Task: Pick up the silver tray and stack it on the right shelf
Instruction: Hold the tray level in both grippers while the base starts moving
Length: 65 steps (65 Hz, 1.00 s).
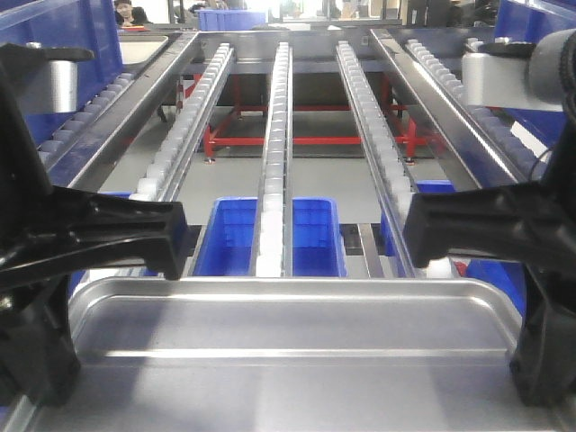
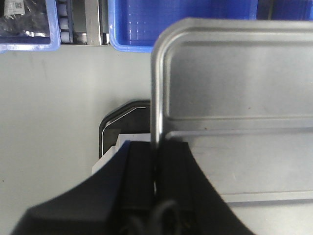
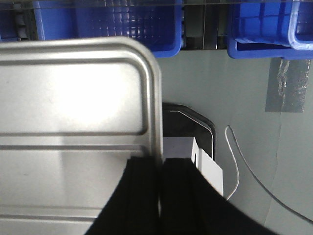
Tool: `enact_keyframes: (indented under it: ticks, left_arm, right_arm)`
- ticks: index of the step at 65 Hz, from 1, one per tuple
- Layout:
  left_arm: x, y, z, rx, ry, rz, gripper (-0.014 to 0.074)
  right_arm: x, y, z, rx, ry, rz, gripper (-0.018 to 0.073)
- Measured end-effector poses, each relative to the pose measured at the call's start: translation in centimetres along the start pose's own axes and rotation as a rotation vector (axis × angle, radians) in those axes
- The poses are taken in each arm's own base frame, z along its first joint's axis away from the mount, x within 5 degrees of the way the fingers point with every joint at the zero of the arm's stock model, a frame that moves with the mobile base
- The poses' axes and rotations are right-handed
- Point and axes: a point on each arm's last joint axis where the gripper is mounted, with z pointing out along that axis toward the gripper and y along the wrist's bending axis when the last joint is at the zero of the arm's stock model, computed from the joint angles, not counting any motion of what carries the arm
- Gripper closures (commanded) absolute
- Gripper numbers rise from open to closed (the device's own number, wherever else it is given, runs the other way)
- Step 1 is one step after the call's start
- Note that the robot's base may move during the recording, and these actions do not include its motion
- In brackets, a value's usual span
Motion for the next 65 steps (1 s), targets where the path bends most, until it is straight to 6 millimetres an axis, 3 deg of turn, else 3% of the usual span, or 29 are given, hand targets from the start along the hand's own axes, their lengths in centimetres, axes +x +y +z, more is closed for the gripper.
enact_keyframes:
  ticks: [65]
  left_arm:
    - [0.0,0.1,0.0,-0.006,-0.007,0.008,0.0697]
  right_arm:
    - [-0.2,0.4,1.2,0.022,0.013,-0.011,0.0490]
